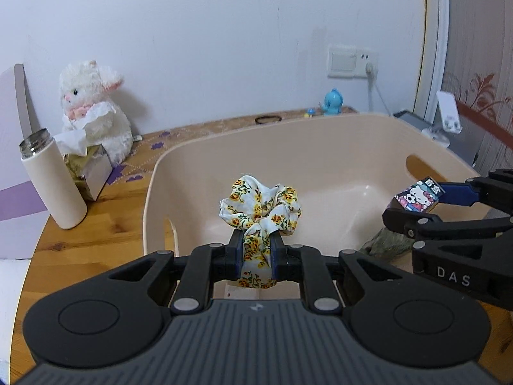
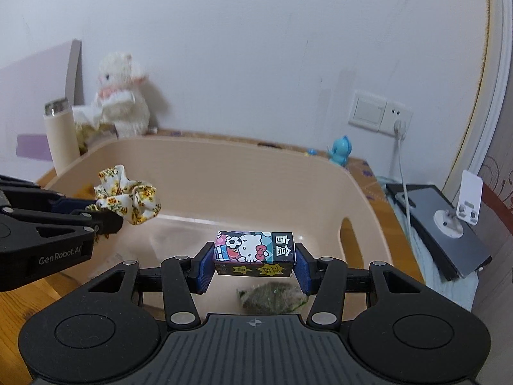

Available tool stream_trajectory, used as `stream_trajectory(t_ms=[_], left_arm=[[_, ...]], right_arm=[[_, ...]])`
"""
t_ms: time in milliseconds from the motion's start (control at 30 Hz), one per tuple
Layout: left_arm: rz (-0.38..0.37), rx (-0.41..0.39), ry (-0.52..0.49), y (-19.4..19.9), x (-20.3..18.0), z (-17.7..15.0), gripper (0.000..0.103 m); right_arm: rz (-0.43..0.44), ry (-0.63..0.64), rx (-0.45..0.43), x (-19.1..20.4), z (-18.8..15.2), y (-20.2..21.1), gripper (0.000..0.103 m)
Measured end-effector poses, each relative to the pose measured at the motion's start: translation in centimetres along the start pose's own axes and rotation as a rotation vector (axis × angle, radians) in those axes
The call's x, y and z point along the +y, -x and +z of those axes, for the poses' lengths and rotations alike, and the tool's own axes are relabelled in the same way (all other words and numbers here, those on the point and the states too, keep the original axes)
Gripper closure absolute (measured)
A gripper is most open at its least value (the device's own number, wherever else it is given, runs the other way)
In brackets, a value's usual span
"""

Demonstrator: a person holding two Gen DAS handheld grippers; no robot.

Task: Organize objects
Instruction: 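Lift scrunchie and cartoon box over the basket and release both, then grasp the orange cloth with left tool while right tool grasps the blue-white box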

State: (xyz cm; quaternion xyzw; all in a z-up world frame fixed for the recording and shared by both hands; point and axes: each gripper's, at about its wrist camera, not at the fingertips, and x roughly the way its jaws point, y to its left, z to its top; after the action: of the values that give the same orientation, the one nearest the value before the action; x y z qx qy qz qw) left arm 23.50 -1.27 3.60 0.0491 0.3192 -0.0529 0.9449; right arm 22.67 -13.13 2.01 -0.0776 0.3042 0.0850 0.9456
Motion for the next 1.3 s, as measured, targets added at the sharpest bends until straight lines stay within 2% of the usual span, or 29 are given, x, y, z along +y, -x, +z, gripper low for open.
stream_trajectory(t_ms=[100, 133, 200, 267, 333, 500, 633, 933, 1300], left_arm=[[-0.005, 0.024, 0.015, -0.2, 0.2, -0.3, 0.082], [-0.008, 0.022, 0.018, 0.0, 0.2, -0.3, 0.078], [-0.017, 0.012, 0.019, 0.6, 0.1, -0.3, 0.068], [-0.005, -0.008, 0.021, 1.6, 0.1, -0.1, 0.036], [0.02, -0.035, 0.029, 2.8, 0.3, 0.0, 0.03], [0.005, -0.038, 0.047, 5.2, 1.0, 0.0, 0.028], [0.021, -0.046, 0.036, 7.3, 1.2, -0.8, 0.023], [0.04, -0.042, 0.028, 10.1, 1.6, -3.7, 0.017], [0.012, 0.07, 0.081, 7.8, 2.8, -8.3, 0.017]], right_arm=[[0.001, -0.015, 0.014, -0.2, 0.2, -0.2, 0.053], [-0.007, -0.011, 0.015, -0.2, 0.3, -0.2, 0.046], [-0.011, -0.003, 0.004, 0.0, 0.3, 0.3, 0.043], [-0.014, 0.0, -0.013, 0.1, 0.3, 1.1, 0.035], [-0.022, -0.004, -0.03, 0.1, 0.3, 2.0, 0.026], [-0.025, -0.019, -0.068, -0.2, 0.2, 4.7, 0.013], [-0.036, -0.016, -0.094, -0.5, -0.2, 6.7, 0.003], [-0.042, 0.003, -0.067, -0.3, -3.2, 9.0, 0.0], [-0.044, 0.002, 0.038, -0.5, -8.0, 7.5, 0.0]])
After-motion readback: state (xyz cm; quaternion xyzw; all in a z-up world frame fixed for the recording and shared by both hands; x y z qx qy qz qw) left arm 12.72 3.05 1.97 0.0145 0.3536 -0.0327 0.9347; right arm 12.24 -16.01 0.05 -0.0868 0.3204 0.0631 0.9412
